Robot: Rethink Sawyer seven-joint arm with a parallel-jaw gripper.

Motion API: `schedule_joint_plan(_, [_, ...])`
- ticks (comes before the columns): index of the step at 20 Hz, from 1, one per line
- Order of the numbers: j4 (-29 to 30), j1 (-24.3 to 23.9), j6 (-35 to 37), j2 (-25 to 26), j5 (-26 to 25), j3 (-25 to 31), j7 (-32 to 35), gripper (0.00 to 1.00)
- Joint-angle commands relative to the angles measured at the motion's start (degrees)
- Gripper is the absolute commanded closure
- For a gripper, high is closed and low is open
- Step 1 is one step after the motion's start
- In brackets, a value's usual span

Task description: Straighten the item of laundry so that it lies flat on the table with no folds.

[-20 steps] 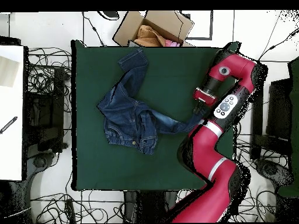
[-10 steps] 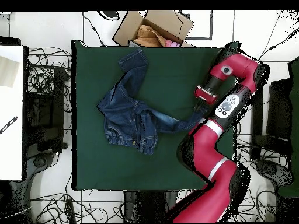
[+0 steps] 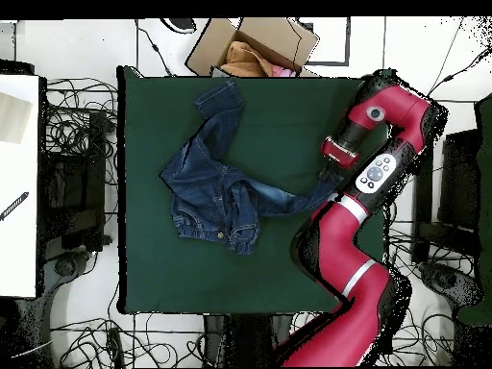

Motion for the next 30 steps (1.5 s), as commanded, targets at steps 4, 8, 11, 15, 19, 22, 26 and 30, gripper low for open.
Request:
schedule_joint_plan(4, [-8.7, 1.8, -19.6, 1.2, -2.3, -1.1, 18.1, 1.00])
schedule_joint_plan(8, [-8.6, 2.2, -19.9, 0.8, -2.3, -1.3, 18.0, 1.00])
schedule_joint_plan(11, [-8.6, 2.5, -19.6, 0.6, -2.3, -1.4, 17.8, 1.00])
schedule_joint_plan(15, [-8.7, 2.6, -19.8, 0.2, -2.3, -0.7, 17.1, 1.00])
schedule_joint_plan(19, [-8.6, 3.0, -20.6, -0.5, -2.3, -0.9, 20.3, 1.00])
schedule_joint_plan(22, [-8.4, 3.4, -21.1, -0.9, -2.3, -1.4, 23.1, 1.00])
schedule_joint_plan(26, [-8.1, 2.7, -21.7, -0.9, -2.3, -2.8, 22.7, 1.00])
schedule_joint_plan(30, [-8.0, 0.6, -24.8, 0.8, -2.3, -3.8, 20.7, 1.00])
